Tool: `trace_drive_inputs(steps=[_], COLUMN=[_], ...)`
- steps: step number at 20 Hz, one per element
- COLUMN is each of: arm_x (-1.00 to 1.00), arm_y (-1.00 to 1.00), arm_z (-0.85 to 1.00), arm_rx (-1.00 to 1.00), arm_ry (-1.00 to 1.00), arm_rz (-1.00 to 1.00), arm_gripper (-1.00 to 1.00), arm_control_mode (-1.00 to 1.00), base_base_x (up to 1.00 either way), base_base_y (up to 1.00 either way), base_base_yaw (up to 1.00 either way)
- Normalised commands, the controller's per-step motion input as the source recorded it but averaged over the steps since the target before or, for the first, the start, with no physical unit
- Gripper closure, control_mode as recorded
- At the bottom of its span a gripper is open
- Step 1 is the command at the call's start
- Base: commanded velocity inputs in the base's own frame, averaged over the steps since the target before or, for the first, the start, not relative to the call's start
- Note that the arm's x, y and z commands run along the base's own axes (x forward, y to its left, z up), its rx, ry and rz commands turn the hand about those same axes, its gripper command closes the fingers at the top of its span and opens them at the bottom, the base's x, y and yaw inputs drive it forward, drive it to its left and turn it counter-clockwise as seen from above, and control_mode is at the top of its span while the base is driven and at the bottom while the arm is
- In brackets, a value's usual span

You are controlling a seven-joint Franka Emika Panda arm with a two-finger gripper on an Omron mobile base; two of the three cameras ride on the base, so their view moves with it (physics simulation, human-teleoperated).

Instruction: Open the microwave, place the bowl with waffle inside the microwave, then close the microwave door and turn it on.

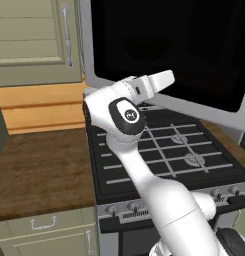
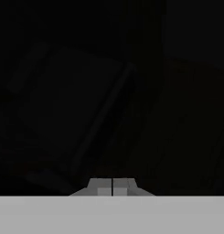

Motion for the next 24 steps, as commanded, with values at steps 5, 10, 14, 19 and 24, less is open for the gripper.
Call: trace_drive_inputs(steps=[5, 10, 14, 19, 24], arm_x=[0.56, 0.65, 0.4, 0.75, 0.88], arm_y=[-0.71, -0.37, -0.49, -0.29, -0.09], arm_z=[0.59, 0.0, -0.06, -0.04, -0.18], arm_rx=[0.15, 0.27, 0.35, 0.28, 0.07], arm_ry=[0.0, 0.23, 0.28, 0.05, -0.1], arm_rz=[0.34, 0.48, 0.31, 0.38, 0.49], arm_gripper=[1.0, 1.0, 1.0, 1.0, 1.0], arm_control_mode=[-1.0, -1.0, -1.0, -1.0, -1.0], base_base_x=[0.0, 0.0, 0.0, 0.0, 0.0], base_base_y=[0.0, 0.0, 0.0, 0.0, 0.0], base_base_yaw=[0.0, 0.0, 0.0, 0.0, 0.0])
